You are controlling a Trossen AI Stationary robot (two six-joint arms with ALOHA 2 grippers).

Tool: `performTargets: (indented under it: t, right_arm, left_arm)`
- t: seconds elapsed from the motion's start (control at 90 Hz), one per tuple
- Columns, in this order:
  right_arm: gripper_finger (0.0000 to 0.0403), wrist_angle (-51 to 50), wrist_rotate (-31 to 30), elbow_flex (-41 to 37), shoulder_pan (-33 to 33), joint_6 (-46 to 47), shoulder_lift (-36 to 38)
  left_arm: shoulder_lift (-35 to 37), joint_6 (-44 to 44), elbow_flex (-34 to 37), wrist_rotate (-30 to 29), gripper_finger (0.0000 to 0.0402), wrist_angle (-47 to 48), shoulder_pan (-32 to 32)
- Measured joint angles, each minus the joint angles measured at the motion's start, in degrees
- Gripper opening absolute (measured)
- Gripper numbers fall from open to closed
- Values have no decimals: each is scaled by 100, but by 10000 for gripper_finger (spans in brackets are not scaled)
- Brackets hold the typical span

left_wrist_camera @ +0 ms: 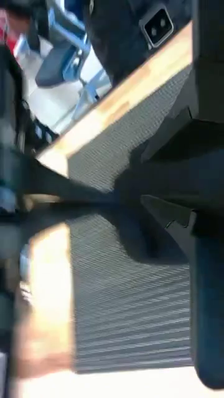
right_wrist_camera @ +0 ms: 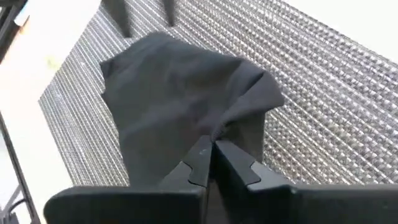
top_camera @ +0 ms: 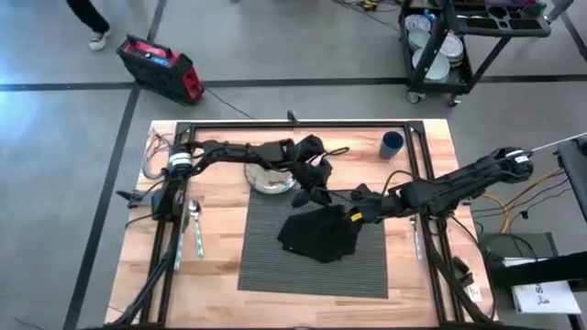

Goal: Set table place
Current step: Fold the black napkin

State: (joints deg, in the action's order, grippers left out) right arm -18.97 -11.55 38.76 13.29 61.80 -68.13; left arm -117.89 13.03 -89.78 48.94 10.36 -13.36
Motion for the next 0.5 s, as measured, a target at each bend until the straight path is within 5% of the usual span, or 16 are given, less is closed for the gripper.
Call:
performTargets:
  t: [0.5]
  right_arm:
    - [0,229,158,213,20,-438,511]
  left_arm:
    - [79,431,-247,296,100,189,71]
